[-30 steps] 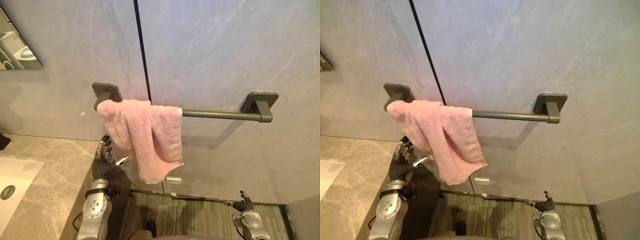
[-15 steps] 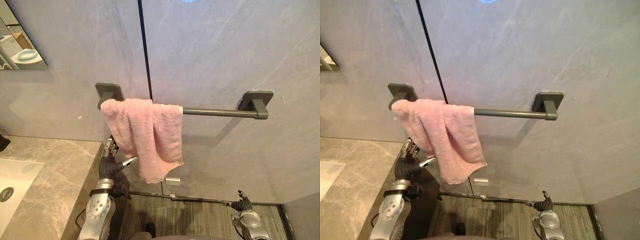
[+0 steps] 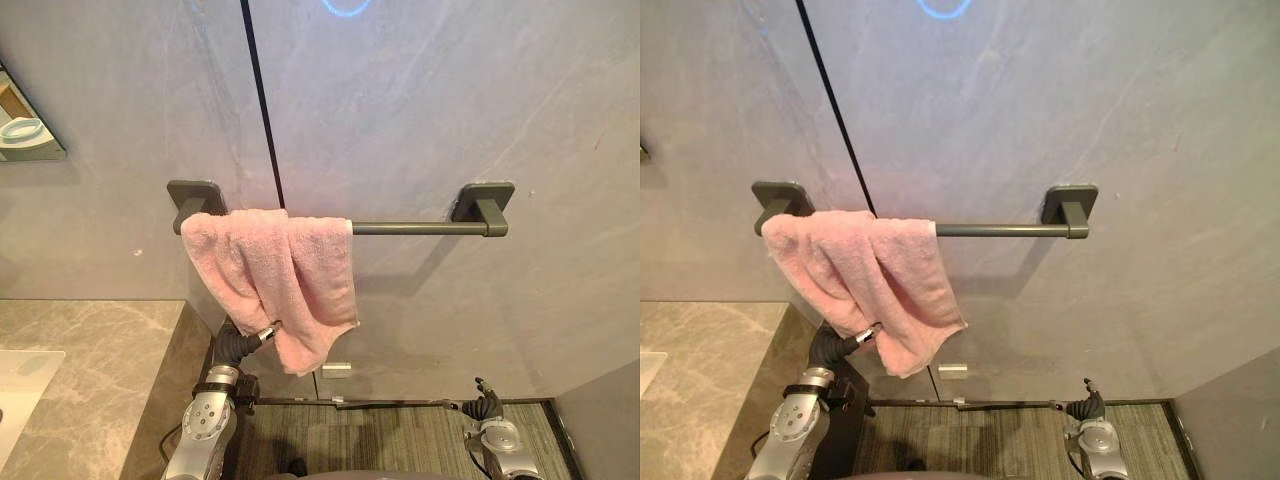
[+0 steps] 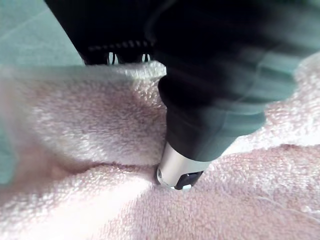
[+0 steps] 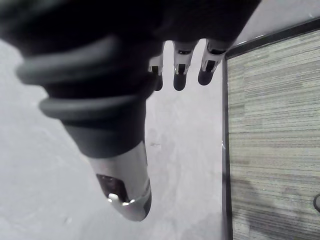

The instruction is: Organize washtable

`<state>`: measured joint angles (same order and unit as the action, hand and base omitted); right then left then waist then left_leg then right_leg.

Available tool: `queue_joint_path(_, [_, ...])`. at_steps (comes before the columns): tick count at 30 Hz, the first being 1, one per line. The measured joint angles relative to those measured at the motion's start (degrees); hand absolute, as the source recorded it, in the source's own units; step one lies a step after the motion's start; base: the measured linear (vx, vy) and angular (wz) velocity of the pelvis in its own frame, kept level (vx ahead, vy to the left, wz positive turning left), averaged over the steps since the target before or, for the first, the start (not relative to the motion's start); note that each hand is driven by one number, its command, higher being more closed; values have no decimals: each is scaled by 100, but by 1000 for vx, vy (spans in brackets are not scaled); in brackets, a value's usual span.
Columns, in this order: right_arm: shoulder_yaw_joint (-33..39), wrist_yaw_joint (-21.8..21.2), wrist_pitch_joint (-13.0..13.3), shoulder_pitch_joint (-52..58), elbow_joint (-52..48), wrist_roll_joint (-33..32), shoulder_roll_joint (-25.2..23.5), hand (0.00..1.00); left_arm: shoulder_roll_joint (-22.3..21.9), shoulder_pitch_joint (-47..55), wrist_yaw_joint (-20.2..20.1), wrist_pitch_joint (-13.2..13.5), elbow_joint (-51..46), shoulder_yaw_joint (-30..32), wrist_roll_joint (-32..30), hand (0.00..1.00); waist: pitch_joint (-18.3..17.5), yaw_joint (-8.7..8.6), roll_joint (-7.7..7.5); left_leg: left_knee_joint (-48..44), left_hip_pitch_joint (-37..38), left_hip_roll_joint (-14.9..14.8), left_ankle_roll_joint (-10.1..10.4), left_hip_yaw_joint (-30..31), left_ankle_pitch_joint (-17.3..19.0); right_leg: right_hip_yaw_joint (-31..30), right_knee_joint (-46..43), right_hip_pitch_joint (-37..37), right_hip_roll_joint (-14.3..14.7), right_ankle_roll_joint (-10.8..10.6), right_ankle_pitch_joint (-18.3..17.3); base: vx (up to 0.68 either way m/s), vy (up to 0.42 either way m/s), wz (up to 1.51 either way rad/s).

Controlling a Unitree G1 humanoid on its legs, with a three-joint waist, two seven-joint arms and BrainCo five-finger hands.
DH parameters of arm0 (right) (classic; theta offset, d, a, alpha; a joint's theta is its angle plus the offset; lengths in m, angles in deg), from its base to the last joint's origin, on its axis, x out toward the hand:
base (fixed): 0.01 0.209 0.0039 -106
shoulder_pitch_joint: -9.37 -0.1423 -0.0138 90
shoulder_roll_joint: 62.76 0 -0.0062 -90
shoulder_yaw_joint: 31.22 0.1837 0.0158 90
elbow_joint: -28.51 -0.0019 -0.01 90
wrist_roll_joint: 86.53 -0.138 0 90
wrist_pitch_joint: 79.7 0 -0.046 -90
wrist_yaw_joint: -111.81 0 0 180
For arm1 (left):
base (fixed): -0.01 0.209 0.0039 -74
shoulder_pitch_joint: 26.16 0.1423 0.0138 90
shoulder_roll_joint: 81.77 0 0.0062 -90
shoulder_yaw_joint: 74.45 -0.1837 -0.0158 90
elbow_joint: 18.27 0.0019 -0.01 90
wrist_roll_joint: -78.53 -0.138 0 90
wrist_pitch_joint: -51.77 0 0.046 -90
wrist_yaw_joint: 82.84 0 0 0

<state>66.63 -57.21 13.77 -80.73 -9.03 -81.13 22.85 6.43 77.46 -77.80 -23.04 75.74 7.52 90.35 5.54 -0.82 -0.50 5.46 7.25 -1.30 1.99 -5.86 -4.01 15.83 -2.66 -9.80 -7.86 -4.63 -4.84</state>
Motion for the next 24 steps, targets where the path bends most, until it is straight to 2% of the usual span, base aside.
queue_joint_path(6, [-36,2,-10,9,-570,10,4,0,-4,-18,14,-2,27,209,3,100,3,-22,-4,40,46,-17,2,-86,3,-98,37,-1,10,-4,16,-42,5,-8])
queue_joint_path(13, [-467,-102,95,299,-2394,200,8,0,-4,-52,36,3,25,218,-9,100,10,-63,-26,36,51,-15,-5,-160,17,-176,89,5,14,-32,58,-5,5,-5])
queue_joint_path(16, [-580,-149,137,471,-2827,197,42,0,-3,-80,37,3,25,219,-17,100,10,-71,-39,11,54,-18,-5,-176,17,-187,89,3,19,-26,72,3,0,-2])
queue_joint_path(17, [-784,-370,229,703,-3255,192,184,0,-1,-80,37,3,25,220,-20,100,15,-107,-48,9,66,-21,-5,-198,17,-211,89,4,22,-22,87,-2,0,-6])
queue_joint_path(20, [-1034,-631,339,953,-3985,159,446,0,2,-81,36,2,-5,228,-26,100,22,-142,-60,6,108,-34,-6,-259,17,-277,70,4,29,-6,109,-21,4,-13])
queue_joint_path(21, [-1122,-763,461,1010,-4220,64,590,0,2,-81,35,2,-11,232,-35,100,39,-143,-82,9,147,-50,-10,-306,30,-339,45,3,41,-5,110,-44,7,-19])
queue_joint_path(24, [-1309,-1035,576,1100,-4571,-204,844,0,2,-81,30,2,-19,233,-115,100,48,-141,-135,41,167,-72,-11,-340,39,-379,25,12,58,-2,108,-74,4,-10])
